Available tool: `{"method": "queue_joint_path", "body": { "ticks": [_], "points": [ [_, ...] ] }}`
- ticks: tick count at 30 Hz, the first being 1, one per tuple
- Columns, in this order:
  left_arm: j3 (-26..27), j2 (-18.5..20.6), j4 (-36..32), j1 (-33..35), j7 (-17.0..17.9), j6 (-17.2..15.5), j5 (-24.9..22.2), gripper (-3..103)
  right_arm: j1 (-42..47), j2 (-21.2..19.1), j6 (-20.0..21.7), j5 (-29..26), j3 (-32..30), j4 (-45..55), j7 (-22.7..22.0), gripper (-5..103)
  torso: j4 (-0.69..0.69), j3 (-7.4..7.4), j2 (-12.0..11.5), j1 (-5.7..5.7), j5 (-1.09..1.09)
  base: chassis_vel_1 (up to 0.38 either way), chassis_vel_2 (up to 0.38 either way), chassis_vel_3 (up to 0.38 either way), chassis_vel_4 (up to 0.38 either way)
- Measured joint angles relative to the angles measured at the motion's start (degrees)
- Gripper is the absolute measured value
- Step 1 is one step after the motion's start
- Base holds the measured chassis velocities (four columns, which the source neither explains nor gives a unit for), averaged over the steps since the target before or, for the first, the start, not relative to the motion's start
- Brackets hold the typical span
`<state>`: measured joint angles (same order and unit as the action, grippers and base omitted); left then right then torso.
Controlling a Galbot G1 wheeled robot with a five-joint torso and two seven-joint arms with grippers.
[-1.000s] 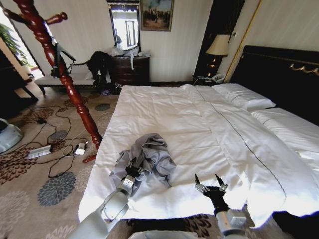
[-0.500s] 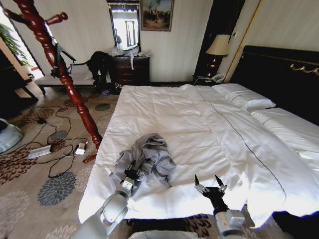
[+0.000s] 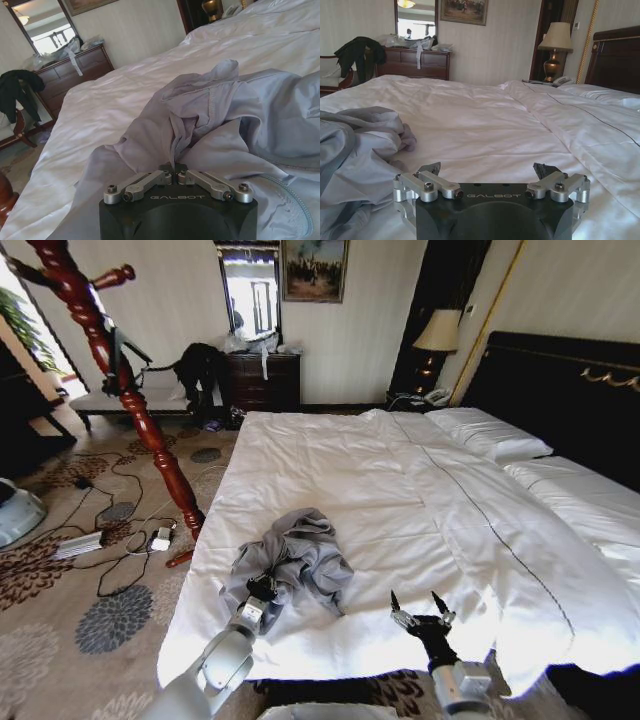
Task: Pick up the clothes from the bed and hang them on the clothes hanger.
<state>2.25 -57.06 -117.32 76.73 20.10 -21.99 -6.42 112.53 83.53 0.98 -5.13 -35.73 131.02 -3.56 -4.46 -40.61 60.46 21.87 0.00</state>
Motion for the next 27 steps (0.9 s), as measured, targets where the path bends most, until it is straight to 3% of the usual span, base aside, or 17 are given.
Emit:
{"method": "queue_joint_path", "body": {
  "ticks": [8,12,13,15,16,18,19,23,27],
  "points": [
    [3.47,0.03,-2.06,2.91,0.14,1.83,-0.13,0,-0.2,-0.09,-0.11,0.12,0.21,-0.47,-0.06,100,-0.01,0.0,0.0,0.0,-0.01,0.0,0.0,0.0,0.0],
    [11.75,0.66,-5.8,6.63,0.65,3.54,-3.19,0,-0.47,-0.27,-0.2,0.12,0.33,-0.67,-0.07,100,0.0,0.0,0.0,0.0,-0.01,0.0,0.0,0.0,0.0],
    [11.75,0.66,-5.8,6.63,0.65,3.54,-3.19,0,-0.47,-0.27,-0.2,0.12,0.33,-0.67,-0.07,100,0.0,0.0,0.0,0.0,-0.01,0.0,0.0,0.0,0.0],
    [17.61,1.35,-8.18,8.88,0.88,3.87,-6.3,0,-0.86,-0.64,-0.2,-0.05,0.34,-0.84,-0.08,100,0.0,0.0,0.0,0.0,0.0,0.0,0.0,0.0,0.0],
    [17.61,1.35,-8.18,8.88,0.88,3.87,-6.3,0,-0.86,-0.64,-0.2,-0.05,0.34,-0.84,-0.08,100,0.0,0.0,0.0,0.0,0.0,0.0,0.0,0.0,0.0],
    [26.48,1.64,-10.22,15.8,-0.24,5.52,-8.05,0,-1.65,-1.67,0.14,-1.14,0.23,-0.94,-0.27,100,0.0,0.0,0.0,0.0,0.0,0.0,0.0,0.0,0.0],
    [27.66,1.28,-10.25,17.44,-0.65,5.93,-7.78,0,-1.86,-1.95,0.29,-1.44,0.14,-1.0,-0.35,100,0.0,0.0,0.0,0.0,0.0,0.0,0.0,0.0,0.0],
    [30.27,-0.97,-9.52,22.13,-1.42,7.08,-6.6,0,-2.51,-2.7,0.59,-2.09,-0.06,-1.44,-0.55,100,0.01,0.0,0.0,0.0,0.0,0.0,0.0,0.0,0.0],
    [29.5,-3.08,-8.16,24.36,-1.61,7.77,-4.67,1,-2.91,-2.82,0.81,-2.19,0.14,-1.74,-0.61,100,0.0,0.0,0.0,0.0,0.0,0.0,0.0,0.0,0.0]
  ]
}}
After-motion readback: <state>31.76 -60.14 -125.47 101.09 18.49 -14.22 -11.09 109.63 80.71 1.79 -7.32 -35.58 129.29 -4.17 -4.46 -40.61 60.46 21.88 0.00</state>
